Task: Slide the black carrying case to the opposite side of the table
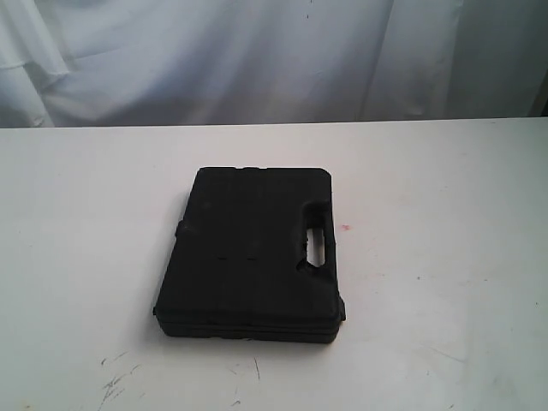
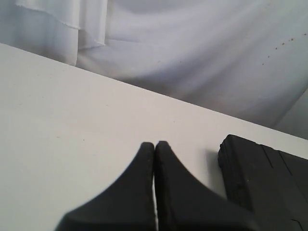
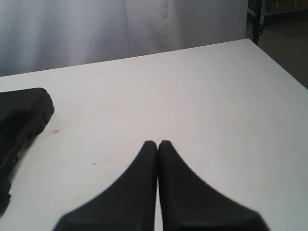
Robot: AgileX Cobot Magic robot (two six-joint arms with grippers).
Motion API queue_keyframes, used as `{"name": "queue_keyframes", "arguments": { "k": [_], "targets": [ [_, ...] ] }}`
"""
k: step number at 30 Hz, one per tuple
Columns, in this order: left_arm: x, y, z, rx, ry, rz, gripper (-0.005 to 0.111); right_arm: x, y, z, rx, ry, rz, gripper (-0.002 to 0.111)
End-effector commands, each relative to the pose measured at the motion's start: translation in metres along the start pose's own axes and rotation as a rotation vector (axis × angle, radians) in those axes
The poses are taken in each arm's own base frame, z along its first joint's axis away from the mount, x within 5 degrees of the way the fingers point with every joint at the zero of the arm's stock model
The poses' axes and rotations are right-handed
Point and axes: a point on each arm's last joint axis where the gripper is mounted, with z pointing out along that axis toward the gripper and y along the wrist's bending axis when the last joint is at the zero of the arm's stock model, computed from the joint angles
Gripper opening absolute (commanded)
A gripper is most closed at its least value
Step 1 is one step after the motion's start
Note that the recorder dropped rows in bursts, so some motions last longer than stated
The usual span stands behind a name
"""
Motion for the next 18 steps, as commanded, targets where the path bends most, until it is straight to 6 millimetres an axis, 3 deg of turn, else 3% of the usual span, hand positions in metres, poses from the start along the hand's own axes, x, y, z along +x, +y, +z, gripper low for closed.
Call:
{"name": "queue_keyframes", "arguments": {
  "k": [1,18],
  "targets": [
    [0.009,0.003,-0.005,-0.019,0.063,0.036,0.000,0.001,-0.001,0.000,0.010,-0.003,-0.009,0.000],
    [0.013,0.004,-0.017,0.000,0.037,0.310,0.000,0.001,-0.001,0.000,0.010,-0.003,-0.009,0.000]
  ]
}}
